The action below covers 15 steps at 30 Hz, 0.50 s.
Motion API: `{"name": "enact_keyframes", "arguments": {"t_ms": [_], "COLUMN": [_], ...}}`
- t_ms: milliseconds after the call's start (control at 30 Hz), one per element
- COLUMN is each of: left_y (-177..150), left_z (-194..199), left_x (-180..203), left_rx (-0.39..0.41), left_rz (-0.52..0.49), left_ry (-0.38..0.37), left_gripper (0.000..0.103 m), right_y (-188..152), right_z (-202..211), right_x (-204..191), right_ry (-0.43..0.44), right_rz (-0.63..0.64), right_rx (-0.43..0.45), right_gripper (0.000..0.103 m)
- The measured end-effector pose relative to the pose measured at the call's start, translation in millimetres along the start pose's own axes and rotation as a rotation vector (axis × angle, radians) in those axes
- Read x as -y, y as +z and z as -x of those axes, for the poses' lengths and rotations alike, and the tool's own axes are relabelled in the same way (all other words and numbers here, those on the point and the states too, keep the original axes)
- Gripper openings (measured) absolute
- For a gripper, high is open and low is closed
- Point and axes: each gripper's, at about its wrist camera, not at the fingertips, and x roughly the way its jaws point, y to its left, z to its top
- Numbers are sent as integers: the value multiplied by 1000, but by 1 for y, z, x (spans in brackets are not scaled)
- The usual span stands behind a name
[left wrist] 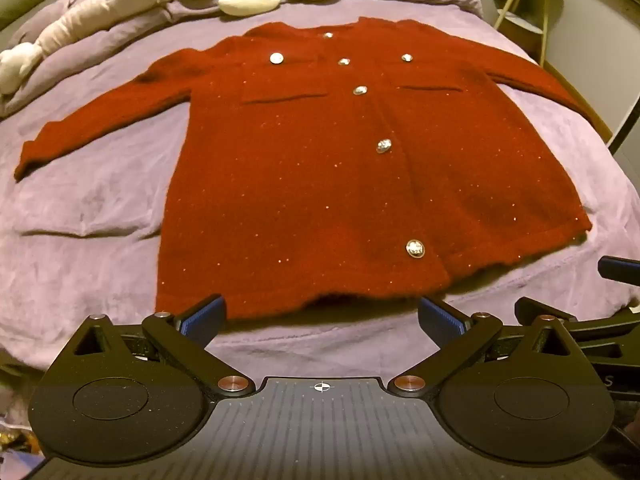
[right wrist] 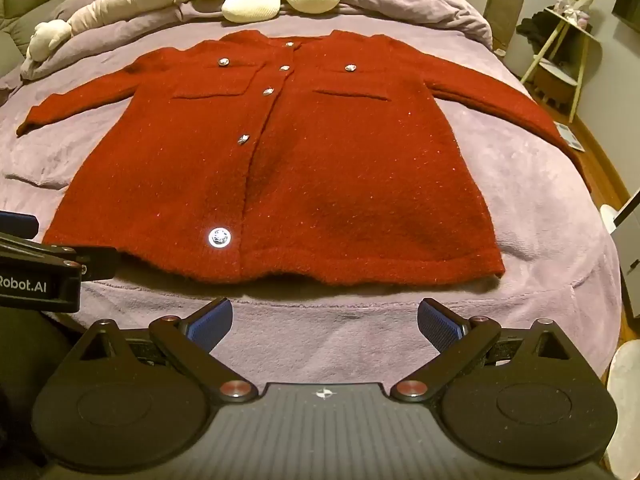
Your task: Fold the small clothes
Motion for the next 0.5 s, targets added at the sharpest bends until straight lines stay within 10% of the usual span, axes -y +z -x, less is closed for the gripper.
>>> {"name": "enact_keyframes", "arguments": {"t_ms": [500], "left_y": [-2], "left_z": [1], "left_x": [-2], "left_rx": [0], "left_rz": [3], "left_ry": [4], "left_gripper": [103], "right_y": [-2], "right_z": [0], "right_x": [1], "right_ry": [-5], "right_rz": [6], "right_rx": [7], "right_gripper": [99]}}
